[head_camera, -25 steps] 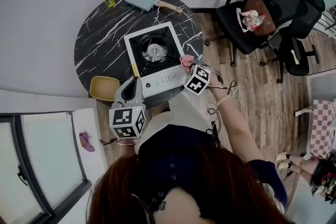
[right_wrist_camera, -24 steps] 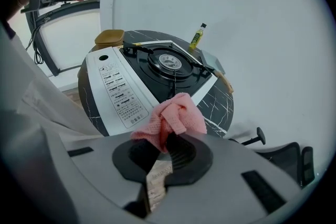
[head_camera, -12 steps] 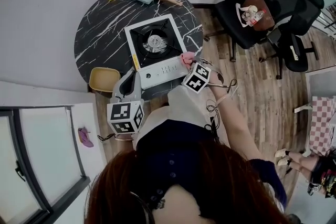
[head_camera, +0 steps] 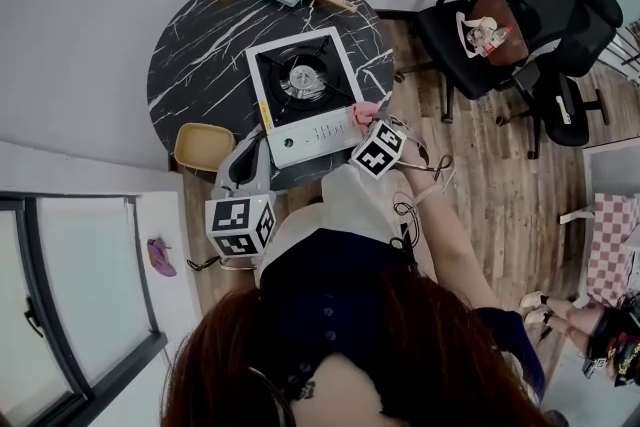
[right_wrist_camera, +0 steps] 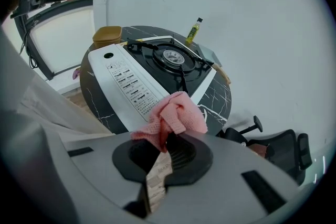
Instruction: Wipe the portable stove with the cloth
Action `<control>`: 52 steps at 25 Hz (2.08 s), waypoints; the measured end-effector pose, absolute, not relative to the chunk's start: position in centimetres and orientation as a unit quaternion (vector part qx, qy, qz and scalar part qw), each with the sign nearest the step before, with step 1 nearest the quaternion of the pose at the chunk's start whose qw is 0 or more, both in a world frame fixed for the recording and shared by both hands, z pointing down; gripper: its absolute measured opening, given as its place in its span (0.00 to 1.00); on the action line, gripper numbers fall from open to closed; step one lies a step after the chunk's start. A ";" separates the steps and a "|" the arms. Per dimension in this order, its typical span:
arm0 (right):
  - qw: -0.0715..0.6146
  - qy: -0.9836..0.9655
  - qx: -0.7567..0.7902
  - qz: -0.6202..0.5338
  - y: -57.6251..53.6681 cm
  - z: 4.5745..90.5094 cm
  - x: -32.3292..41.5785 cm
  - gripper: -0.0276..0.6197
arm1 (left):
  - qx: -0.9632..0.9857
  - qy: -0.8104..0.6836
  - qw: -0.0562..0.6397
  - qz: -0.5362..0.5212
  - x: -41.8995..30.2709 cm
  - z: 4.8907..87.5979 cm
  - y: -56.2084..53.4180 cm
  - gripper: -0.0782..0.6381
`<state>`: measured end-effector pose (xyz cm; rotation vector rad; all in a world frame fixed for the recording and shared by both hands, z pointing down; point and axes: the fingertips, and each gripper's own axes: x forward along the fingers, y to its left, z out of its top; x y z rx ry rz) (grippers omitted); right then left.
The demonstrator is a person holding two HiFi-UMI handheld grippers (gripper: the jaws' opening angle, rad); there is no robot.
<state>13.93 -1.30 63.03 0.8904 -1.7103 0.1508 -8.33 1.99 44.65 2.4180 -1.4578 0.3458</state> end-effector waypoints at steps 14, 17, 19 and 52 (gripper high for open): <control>0.558 -0.725 0.394 0.095 -1.1 63.0 13.0 0.09 | 0.833 -0.519 0.155 0.113 -9.9 45.0 1.7 0.13; 0.556 -0.727 0.389 0.102 -0.9 63.0 12.7 0.09 | 0.830 -0.523 0.157 0.112 -10.1 45.1 1.9 0.13; 0.549 -0.735 0.382 0.110 -0.7 62.9 11.8 0.09 | 0.829 -0.525 0.159 0.111 -10.3 45.1 2.0 0.13; 0.492 -0.785 0.347 0.145 0.1 62.8 3.6 0.09 | 0.819 -0.539 0.165 0.107 -11.6 45.5 3.2 0.13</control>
